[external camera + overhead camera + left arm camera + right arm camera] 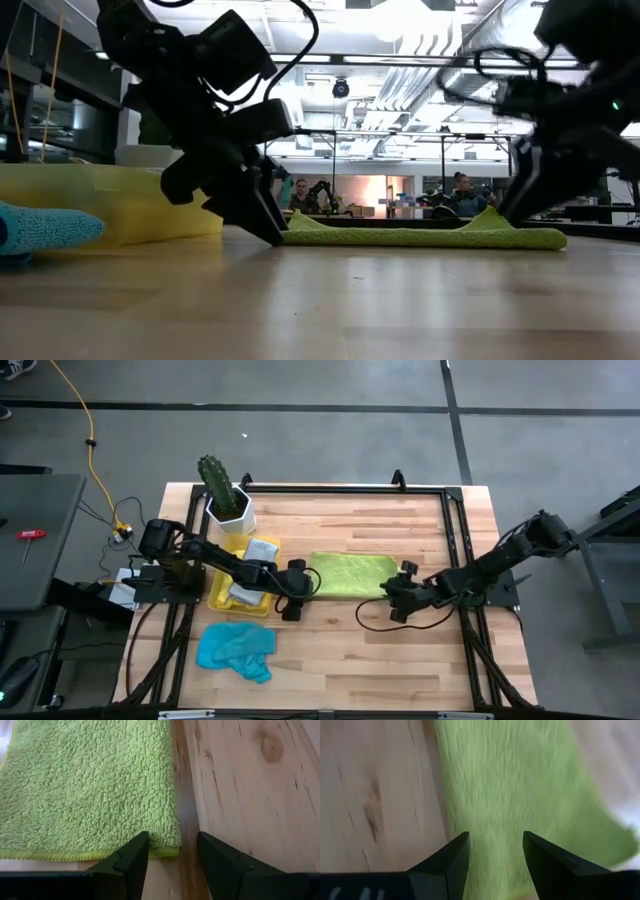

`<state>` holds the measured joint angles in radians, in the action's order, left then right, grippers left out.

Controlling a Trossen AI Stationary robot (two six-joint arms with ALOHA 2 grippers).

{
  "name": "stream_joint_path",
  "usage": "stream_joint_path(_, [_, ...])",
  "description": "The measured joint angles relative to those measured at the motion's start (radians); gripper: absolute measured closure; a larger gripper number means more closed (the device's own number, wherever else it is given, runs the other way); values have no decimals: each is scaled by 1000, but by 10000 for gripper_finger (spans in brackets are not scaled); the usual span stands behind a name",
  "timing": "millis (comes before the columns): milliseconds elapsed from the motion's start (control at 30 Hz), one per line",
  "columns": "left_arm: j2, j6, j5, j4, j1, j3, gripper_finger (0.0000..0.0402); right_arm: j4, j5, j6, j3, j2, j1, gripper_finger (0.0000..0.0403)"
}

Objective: Fold microfiber towels
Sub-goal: Fold the green microfiber towel

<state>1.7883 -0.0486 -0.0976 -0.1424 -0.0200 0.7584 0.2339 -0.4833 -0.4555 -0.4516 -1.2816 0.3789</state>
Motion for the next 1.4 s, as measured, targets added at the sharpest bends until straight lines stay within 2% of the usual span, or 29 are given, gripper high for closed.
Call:
stream_joint_path(167, [-2, 6, 0, 26, 0, 2, 243, -6, 103, -91, 71, 0, -12, 226])
stream_joint_path(467, [-2, 3, 1, 32, 0, 1, 243, -39, 123, -111, 125, 5, -11, 226])
stream_joint_path(733, [-2, 3, 1, 23, 0, -1, 243, 22, 139, 41, -3, 27, -9, 226])
stream_joint_path(967, [-1, 11, 1, 22, 0, -1, 243, 54, 141, 42, -91, 39, 23, 226])
stream_joint_path(1400, [-1, 11, 1, 20, 1, -1, 243, 26, 157, -174, 75, 12, 56, 226])
